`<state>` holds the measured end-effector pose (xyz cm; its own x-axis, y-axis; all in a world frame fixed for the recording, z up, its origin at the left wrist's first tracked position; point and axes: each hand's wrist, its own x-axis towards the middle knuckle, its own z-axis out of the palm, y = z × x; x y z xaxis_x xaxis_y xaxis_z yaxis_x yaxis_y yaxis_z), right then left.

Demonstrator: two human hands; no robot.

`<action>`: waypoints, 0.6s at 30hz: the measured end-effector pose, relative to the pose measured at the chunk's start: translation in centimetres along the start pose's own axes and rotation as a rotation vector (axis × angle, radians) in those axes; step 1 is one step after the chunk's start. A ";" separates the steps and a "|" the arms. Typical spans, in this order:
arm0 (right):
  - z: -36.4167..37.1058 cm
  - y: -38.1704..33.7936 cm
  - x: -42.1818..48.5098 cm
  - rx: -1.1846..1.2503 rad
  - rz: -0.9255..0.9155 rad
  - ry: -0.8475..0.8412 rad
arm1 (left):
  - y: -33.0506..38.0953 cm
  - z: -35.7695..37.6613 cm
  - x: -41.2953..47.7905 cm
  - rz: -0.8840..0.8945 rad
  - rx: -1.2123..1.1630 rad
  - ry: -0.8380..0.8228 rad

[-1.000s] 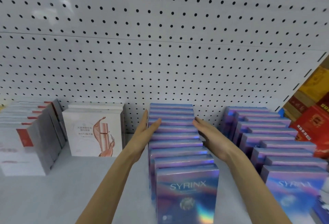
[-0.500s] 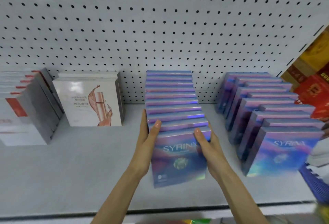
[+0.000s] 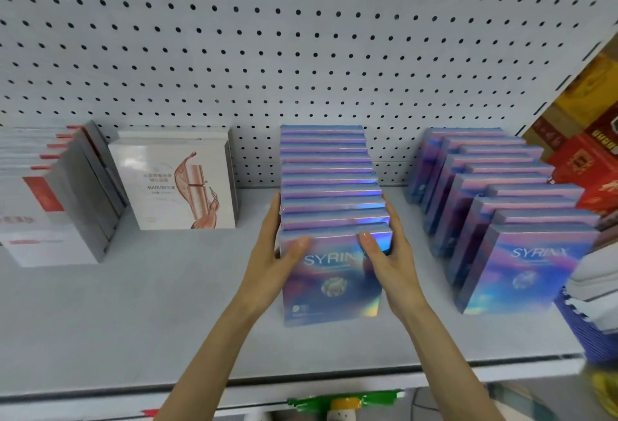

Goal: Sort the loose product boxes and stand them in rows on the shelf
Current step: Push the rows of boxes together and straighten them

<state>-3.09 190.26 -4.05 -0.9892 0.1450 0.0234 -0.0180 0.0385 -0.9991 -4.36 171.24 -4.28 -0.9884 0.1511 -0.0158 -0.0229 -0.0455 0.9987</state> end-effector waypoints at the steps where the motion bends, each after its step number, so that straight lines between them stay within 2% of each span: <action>1: -0.3 0.1 -0.1 -0.039 -0.017 -0.006 | -0.5 -0.3 -0.4 0.007 0.051 -0.018; 4: -0.9 0.7 -1.1 -0.104 0.010 -0.060 | -2.0 -1.2 -1.6 0.005 0.194 -0.045; 7: -0.9 1.4 -2.1 -0.138 0.040 -0.084 | -2.6 -1.5 -2.1 -0.008 0.208 -0.059; 18: 0.1 1.6 -2.5 -0.316 -0.009 0.091 | -2.7 -1.2 -1.7 0.090 0.240 0.023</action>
<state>-0.61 189.89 -5.75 -0.9717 0.2309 0.0499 0.0334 0.3431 -0.9387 -2.79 169.92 -7.03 -0.9881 0.1343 0.0751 0.0986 0.1779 0.9791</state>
